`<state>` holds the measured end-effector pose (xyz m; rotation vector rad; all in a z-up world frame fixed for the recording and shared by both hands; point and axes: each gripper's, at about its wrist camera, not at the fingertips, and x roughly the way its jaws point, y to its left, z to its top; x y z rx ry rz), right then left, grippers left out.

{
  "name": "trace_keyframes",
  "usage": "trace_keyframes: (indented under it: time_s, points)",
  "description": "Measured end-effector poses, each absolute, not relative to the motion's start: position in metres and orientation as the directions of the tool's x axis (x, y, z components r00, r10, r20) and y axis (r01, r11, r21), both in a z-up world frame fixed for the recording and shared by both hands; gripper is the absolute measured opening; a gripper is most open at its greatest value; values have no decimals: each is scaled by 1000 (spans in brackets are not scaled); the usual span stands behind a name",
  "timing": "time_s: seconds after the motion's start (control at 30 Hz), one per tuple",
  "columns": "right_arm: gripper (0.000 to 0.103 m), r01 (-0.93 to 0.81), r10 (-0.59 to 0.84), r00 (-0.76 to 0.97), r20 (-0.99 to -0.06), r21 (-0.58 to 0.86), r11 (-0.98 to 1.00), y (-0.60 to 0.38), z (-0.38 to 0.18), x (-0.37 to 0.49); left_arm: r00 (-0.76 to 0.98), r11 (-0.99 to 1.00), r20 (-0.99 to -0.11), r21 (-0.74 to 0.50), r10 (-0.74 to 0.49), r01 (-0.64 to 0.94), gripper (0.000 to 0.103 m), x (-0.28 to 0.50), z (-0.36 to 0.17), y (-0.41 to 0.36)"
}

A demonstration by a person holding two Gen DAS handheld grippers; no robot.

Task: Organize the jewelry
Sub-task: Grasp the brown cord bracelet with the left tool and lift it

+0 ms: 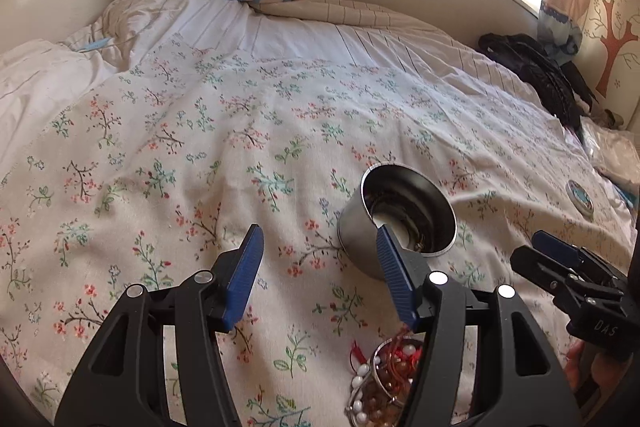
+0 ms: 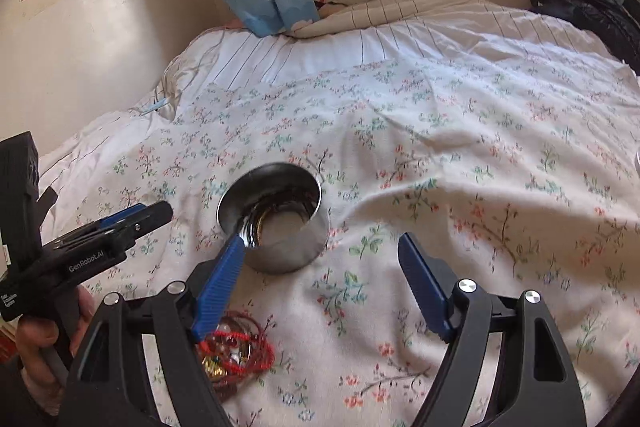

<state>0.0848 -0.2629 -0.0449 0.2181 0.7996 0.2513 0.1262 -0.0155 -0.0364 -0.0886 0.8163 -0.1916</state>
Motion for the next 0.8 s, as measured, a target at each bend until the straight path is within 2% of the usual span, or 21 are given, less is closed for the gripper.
trace_keyframes:
  time_s: [0.13, 0.27, 0.43, 0.6, 0.63, 0.7, 0.73, 0.8]
  points:
    - [76, -99, 280, 666, -691, 291, 952, -269, -52, 62, 573, 963, -781, -139, -250, 230, 56, 121, -56, -32]
    - [76, -79, 271, 663, -698, 295, 952, -274, -57, 53, 519, 943, -818, -77, -246, 325, 56, 119, -72, -58]
    - [77, -75, 266, 667, -696, 293, 953, -275, -54, 56, 450, 921, -850, -97, -274, 377, 55, 120, -86, -68]
    - [78, -60, 260, 666, -699, 297, 953, -280, -56, 57, 408, 898, -857, -130, -315, 420, 29, 118, -89, -72]
    - [78, -57, 258, 666, -700, 297, 953, -281, -57, 57, 399, 890, -857, -137, -327, 435, 20, 116, -89, -74]
    - [78, -54, 255, 664, -703, 296, 954, -281, -58, 58, 412, 882, -855, -102, -314, 460, 12, 111, -87, -79]
    - [78, -53, 255, 662, -704, 296, 954, -281, -59, 58, 414, 878, -853, -98, -316, 469, 5, 110, -86, -79]
    - [78, -53, 255, 660, -706, 295, 954, -281, -59, 58, 426, 881, -847, -99, -319, 463, 4, 109, -82, -78]
